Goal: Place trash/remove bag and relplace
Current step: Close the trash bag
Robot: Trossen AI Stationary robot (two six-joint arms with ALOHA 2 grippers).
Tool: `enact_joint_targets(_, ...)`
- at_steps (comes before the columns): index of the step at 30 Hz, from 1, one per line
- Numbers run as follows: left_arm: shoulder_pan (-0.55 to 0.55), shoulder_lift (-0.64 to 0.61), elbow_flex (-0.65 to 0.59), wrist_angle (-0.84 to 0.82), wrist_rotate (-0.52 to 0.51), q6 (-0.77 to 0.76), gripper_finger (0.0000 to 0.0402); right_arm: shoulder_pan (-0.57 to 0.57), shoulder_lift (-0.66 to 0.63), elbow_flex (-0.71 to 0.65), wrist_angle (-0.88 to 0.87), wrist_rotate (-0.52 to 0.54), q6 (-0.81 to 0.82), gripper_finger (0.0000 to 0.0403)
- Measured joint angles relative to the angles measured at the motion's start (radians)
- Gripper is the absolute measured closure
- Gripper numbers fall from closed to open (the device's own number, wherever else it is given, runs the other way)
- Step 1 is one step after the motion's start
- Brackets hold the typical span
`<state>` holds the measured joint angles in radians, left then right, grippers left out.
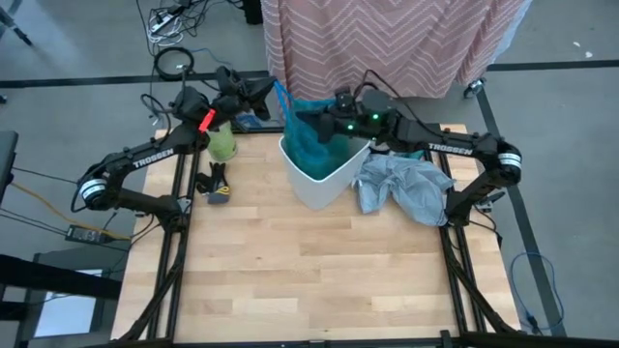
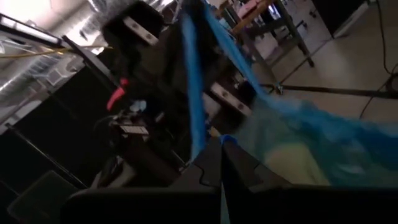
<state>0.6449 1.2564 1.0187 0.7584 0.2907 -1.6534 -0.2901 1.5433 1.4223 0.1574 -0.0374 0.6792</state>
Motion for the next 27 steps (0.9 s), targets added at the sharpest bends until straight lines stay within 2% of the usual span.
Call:
enact_joint_targets(18,-0.054,0.000,0.000,-0.031,-0.006,0.006,0.0400,-0.031,0.009,0.001,0.003,0.022,-0.016,0.0403)
enact_joint_targets(27,-0.072,0.014,0.000,-0.045,-0.063,0.031,0.0400,-0.040,0.009,0.001,0.005,0.017,-0.020,0.0403)
